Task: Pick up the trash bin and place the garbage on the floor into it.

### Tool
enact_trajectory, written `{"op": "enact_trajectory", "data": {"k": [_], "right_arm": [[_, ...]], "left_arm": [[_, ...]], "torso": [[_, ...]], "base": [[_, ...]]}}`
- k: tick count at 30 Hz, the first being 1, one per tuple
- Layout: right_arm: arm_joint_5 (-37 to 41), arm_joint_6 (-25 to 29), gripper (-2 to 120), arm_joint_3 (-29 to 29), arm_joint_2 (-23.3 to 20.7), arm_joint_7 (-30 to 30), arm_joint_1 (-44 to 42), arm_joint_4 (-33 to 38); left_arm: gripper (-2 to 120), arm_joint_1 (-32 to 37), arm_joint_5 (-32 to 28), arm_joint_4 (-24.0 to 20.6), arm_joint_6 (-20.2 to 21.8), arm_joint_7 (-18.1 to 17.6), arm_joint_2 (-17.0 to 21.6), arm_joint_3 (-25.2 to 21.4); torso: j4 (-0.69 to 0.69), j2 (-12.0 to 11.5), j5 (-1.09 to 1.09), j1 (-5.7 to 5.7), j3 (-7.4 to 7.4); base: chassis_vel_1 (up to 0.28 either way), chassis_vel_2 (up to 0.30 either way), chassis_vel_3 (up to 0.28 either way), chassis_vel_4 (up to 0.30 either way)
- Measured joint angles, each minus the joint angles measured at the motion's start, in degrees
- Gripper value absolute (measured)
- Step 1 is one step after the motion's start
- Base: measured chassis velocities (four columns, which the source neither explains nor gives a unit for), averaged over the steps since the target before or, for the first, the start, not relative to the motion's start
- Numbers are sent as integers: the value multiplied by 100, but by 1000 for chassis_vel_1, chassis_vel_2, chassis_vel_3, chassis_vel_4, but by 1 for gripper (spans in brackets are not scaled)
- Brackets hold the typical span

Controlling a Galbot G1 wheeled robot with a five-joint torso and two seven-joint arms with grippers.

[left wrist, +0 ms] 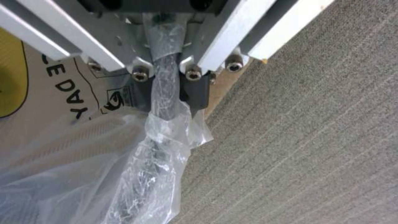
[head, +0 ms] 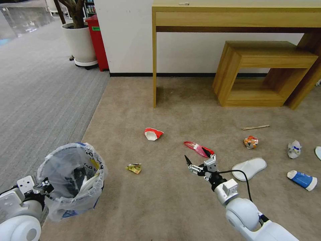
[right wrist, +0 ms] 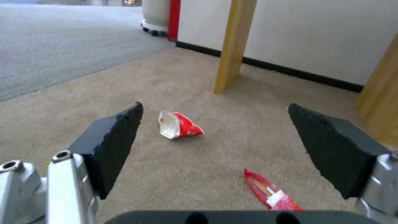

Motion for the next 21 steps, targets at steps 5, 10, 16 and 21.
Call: {"op": "enact_trajectory", "data": {"k": [5, 10, 16, 21], "right_arm": [[-14, 1, 86, 42, -11, -45, 8, -9], [-45, 0, 86, 52, 5, -55, 24, -33], [-53, -19, 84, 73, 19, -66, 50, -35], [-93, 17, 84, 69, 48, -38, 47, -45]], "left_arm": [[0, -4, 2, 85, -2, 49, 32, -90], [0, -17, 1, 112, -6, 60, 44, -87], [0, -27, 4, 125, -14, 62, 59, -57], [0, -32, 5, 139, -35, 62, 62, -46]], "torso": [[0, 0, 0, 0, 0], [0, 0, 0, 0, 0], [0, 0, 0, 0, 0], [0, 0, 0, 0, 0]], "base": [[0, 0, 0, 0], [0, 0, 0, 0], [-7, 9, 3, -4], [-28, 39, 43, -43]]}}
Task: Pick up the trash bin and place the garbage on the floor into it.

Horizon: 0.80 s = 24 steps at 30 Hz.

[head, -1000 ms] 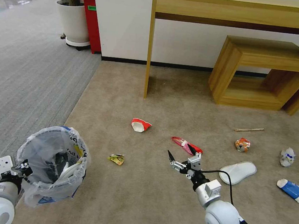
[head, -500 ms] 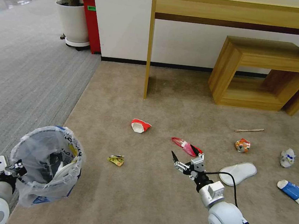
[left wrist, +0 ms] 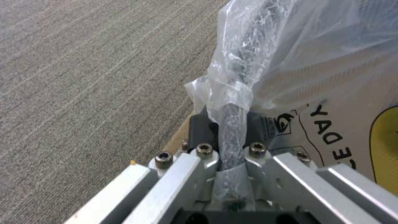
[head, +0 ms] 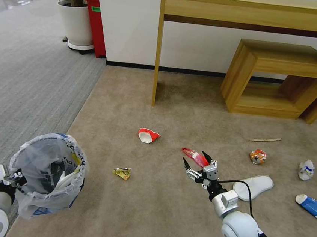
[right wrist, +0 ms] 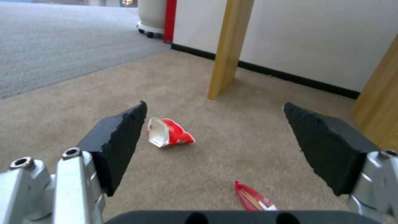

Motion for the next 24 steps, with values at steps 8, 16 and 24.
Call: {"op": "enact_trajectory", "data": {"k": [8, 16, 24], "right_arm": [[-57, 26, 85, -39, 41, 56, 1, -32], [-73, 28, 81, -35, 35, 53, 2, -33], [-89, 62, 80, -26, 36, 24, -26, -31]], "left_arm": [[0, 0, 10, 7, -14, 3, -10, 35], [0, -4, 20, 5, -19, 4, -10, 62], [0, -11, 29, -4, -28, 0, -15, 78]], "torso": [[0, 0, 0, 0, 0], [0, 0, 0, 0, 0], [1, 0, 0, 0, 0]], "base": [[0, 0, 0, 0], [14, 7, -12, -19], [127, 107, -109, -134]]}}
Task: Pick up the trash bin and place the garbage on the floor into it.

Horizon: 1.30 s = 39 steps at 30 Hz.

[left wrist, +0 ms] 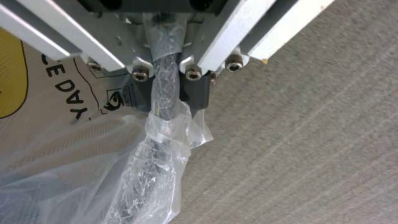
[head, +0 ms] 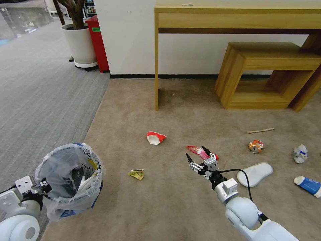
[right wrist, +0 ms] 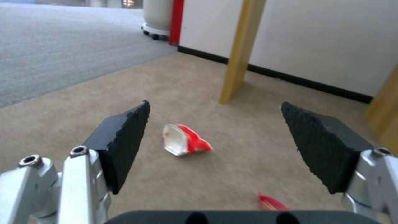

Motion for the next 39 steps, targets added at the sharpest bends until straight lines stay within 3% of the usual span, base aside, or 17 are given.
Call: {"op": "enact_trajectory", "data": {"k": [8, 24, 39], "right_arm": [[-68, 106, 80, 21, 8, -74, -35, -22], [-104, 108, 78, 44, 18, -102, 10, -91], [-128, 126, 77, 34, 49, -122, 52, -152]], "left_arm": [[0, 10, 35, 0, -24, -5, -19, 17], [0, 10, 44, 35, -67, 6, -37, 21], [0, -29, 74, 95, -109, 19, -33, 62]], "torso": [[1, 0, 0, 0, -1], [0, 0, -1, 0, -1], [-1, 0, 0, 0, 0]], "base": [[148, 147, -143, -150], [0, 0, 0, 0], [-88, 83, 82, -85]]}}
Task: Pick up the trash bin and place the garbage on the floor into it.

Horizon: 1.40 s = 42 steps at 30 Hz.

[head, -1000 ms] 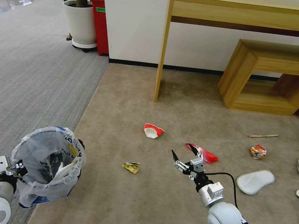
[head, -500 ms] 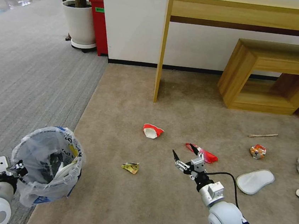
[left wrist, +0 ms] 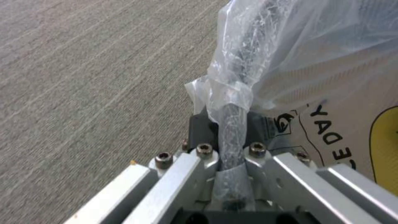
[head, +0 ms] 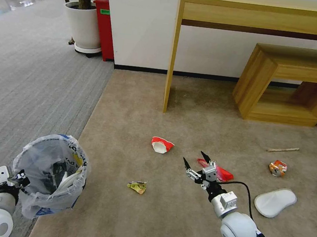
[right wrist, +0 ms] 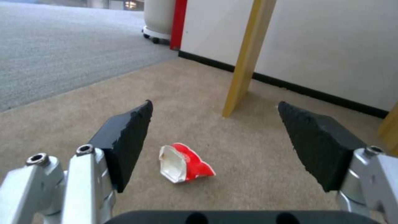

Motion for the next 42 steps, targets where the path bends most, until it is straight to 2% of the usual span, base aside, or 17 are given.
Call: {"op": "enact_trajectory", "data": {"k": [21, 28, 31, 42], "right_arm": [[-101, 123, 78, -10, 16, 2, -63, -20], [-177, 272, 92, -160, -34, -25, 55, -56], [69, 331, 97, -335, -172, -404, 133, -36], [391, 617, 98, -781, -541, -1723, 277, 60]], "left_arm": [[0, -8, 18, 9, -16, 0, -29, 33], [0, -29, 21, 5, -1, -12, 25, 66], [0, -55, 47, 26, 9, -19, 38, 130], [0, -133, 174, 116, 13, -29, 0, 321]], "torso": [[0, 0, 0, 0, 0], [0, 0, 0, 0, -1], [0, 0, 0, 0, 0], [0, 0, 0, 0, 0]], "base": [[-90, 86, 87, -88], [-17, 15, 16, -15], [0, 0, 0, 0], [0, 0, 0, 0]]}}
